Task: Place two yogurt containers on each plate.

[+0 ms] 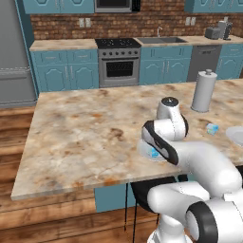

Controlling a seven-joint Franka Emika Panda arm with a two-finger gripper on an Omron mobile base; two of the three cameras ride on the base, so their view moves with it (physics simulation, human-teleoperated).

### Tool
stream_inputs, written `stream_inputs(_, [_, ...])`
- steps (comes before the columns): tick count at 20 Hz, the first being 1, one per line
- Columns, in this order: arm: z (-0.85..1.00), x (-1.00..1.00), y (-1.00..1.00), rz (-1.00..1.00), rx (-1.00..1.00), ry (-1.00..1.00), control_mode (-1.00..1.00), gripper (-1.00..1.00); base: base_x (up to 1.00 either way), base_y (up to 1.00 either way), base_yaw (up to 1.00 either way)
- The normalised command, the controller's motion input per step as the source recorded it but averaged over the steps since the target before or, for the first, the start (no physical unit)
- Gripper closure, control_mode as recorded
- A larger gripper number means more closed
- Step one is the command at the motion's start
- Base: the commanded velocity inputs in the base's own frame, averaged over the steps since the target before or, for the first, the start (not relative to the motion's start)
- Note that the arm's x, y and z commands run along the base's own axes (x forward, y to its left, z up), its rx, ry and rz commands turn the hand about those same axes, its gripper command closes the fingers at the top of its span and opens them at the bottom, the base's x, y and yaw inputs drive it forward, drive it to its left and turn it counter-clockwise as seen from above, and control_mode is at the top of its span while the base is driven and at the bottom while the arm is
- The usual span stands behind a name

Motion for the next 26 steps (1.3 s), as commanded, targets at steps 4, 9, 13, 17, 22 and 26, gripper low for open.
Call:
stream_inputs(4, [0.12, -0.85, -0.02, -0.14, 0.04, -0.11, -1.00, -1.00, 0.00, 0.00, 0.00])
stream_inputs(9, [0.05, -0.45, 0.09, 0.00, 0.20, -0.37, -1.00, -1.00, 0.00, 0.00, 0.00])
stream_inputs(13, [0.00, -0.33, -0.04, 0.01, 0.08, -0.25, -1.00, -1.00, 0.00, 0.00, 0.00])
stream_inputs(17, [0.00, 0.00, 0.00, 0.00, 0.00, 0.00, 1.00, -1.00, -0.46, -0.93, 0.00])
stream_inputs(22, [0.00, 0.00, 0.00, 0.00, 0.00, 0.00, 1.00, -1.00, -0.18, -1.00, 0.00])
stream_inputs(26, [0.00, 0.00, 0.00, 0.00, 0.00, 0.00, 1.00, -1.00, -0.04, -1.00, -0.04])
